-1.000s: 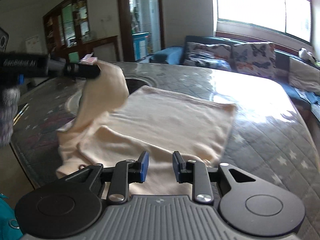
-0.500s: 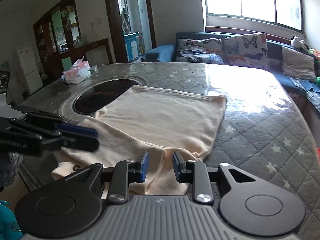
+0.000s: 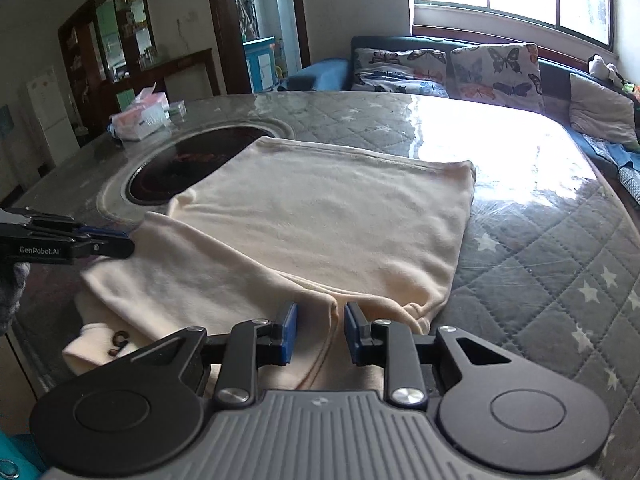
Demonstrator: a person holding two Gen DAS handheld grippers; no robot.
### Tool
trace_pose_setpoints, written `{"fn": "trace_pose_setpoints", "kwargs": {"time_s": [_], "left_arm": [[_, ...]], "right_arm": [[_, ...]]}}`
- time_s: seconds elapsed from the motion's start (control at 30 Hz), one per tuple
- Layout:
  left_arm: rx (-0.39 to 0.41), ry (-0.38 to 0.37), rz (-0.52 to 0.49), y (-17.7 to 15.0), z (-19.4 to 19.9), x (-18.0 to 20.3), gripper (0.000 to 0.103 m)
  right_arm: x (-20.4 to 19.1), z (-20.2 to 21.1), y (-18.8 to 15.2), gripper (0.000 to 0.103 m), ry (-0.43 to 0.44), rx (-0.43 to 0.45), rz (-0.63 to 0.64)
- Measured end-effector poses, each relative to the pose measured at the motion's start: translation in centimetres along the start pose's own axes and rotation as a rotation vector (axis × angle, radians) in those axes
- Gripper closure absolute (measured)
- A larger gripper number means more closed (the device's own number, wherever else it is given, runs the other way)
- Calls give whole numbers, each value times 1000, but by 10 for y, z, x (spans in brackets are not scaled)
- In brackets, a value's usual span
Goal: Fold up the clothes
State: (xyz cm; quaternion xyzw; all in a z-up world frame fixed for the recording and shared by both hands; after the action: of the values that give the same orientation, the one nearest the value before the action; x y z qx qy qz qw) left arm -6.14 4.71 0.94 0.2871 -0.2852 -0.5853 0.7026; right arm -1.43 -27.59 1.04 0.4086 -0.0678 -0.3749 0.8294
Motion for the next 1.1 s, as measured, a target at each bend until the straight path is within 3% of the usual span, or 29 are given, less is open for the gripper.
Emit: {"fn": "trace_pose_setpoints", "kwargs": {"time_s": [0.17,0.3,0.57,0.77,0.87,1.1], "left_arm": [[54,-49,-2,15,10,10,81],[63,-104,-46,19,1,33,81],[28,-86,-41,16,-26,26,87],[42,-87,-56,16,-12,26,87],[66,-133,-101,13,5,34,87],[39,-157,-203,-17,20,43,86]], "right_arm": [[-5,10,10,78,-18,39,33],[-17,14,13,78,29,52,65],[-13,-4,4,81,38,5,61],[-18,8,3,81,54,0,82],[-27,15,0,81,69,-14,121],[-40,22,-17,81,80,-64,181]]}}
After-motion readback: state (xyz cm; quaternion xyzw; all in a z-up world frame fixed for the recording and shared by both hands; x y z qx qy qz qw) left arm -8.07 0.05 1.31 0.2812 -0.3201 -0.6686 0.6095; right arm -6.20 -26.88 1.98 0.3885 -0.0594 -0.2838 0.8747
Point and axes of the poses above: each gripper's, at about its wrist camera, not at the fingertips, and z roughly against the way its jaws point, x to its right, y to its top, the point moved 4 cm from there along -z, roughly the way its jaws point, and after that the axes turned 9 degrees about y, right-handed, at the moved point
